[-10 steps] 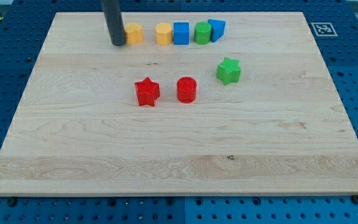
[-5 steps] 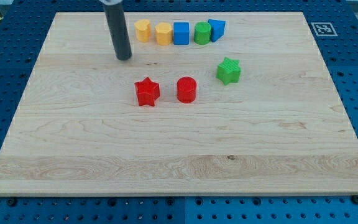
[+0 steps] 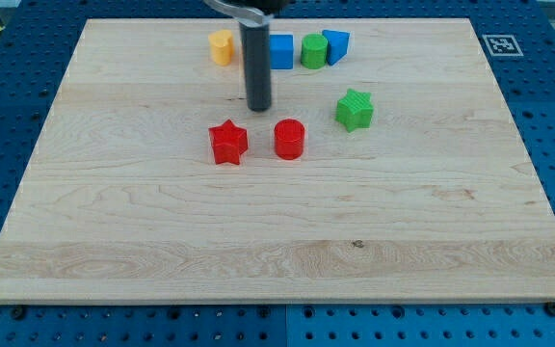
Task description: Move the green star to the bottom of the green circle
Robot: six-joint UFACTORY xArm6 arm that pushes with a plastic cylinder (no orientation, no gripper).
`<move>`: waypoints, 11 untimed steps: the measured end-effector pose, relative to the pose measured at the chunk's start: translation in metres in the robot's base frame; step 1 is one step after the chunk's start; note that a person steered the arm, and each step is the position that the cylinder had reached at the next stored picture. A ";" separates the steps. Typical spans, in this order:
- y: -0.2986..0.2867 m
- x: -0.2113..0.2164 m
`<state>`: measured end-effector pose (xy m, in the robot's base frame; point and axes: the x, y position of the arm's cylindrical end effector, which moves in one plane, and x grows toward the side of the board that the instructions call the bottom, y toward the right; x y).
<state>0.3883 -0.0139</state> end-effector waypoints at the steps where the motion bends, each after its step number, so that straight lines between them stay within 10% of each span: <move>1: 0.055 0.018; 4: 0.179 0.012; 6: 0.131 -0.013; 9: 0.231 -0.016; 11: 0.166 -0.036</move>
<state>0.3526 0.1525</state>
